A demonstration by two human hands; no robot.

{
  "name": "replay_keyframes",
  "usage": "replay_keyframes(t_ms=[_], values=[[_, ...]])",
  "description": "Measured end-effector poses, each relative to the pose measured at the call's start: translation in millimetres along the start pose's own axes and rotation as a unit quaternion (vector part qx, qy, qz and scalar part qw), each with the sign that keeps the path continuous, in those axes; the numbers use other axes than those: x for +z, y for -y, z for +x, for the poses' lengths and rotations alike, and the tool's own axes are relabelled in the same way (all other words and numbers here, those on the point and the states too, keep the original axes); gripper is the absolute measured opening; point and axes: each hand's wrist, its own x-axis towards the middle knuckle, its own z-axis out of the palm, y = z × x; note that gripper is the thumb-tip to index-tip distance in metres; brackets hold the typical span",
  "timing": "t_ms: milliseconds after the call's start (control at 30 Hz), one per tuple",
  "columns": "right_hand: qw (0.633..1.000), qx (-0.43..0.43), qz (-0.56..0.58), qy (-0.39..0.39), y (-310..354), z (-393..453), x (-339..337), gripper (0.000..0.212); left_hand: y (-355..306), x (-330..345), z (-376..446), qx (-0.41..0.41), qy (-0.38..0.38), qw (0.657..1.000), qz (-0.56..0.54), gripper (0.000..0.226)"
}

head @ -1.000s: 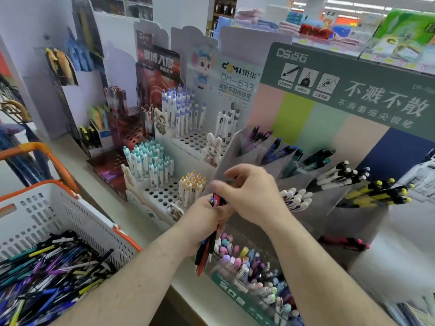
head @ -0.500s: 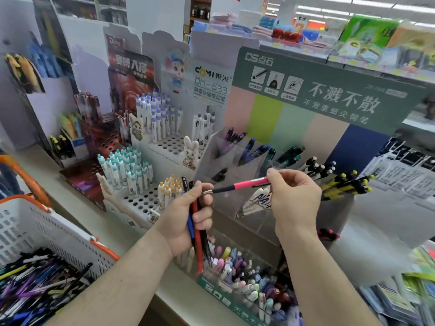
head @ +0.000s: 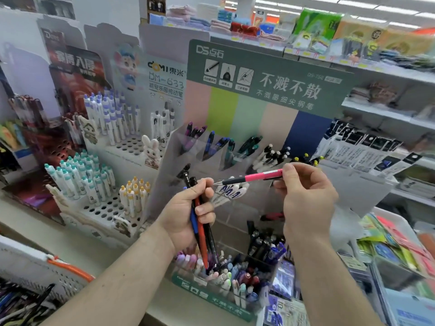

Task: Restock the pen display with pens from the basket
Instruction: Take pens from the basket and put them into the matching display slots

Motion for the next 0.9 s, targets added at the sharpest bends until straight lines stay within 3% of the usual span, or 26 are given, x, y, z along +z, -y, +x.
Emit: replay_keyframes(t_ms=[133, 233, 433, 533, 800, 900], values=[[0.986, -0.116, -0.054, -0.105, 11, 19, -42, 0.020, 14, 11, 8, -0.019, 0.005, 1.000, 0.023, 0.012], [0.969, -0.154, -0.146, -0.128, 3, 24, -59, 0.020, 23, 15, 13, -0.028, 0.008, 0.999, 0.028, 0.013], [0.940, -0.130, -0.314, -0.021, -26, 20, -56, 0.013, 35, 23, 14, -0.044, 0.014, 0.997, 0.062, 0.016], [0.901, -0.123, -0.414, 0.038, -39, 15, -45, 0.009, 37, 22, 13, -0.048, 0.010, 0.996, 0.078, 0.016], [0.798, -0.029, -0.591, 0.116, -26, 14, -34, 0.013, 34, 15, 6, -0.038, 0.028, 0.988, 0.145, 0.017], [0.798, -0.056, -0.592, 0.099, -22, 8, -30, 0.015, 33, 14, 1, -0.041, 0.036, 0.978, 0.203, 0.016]])
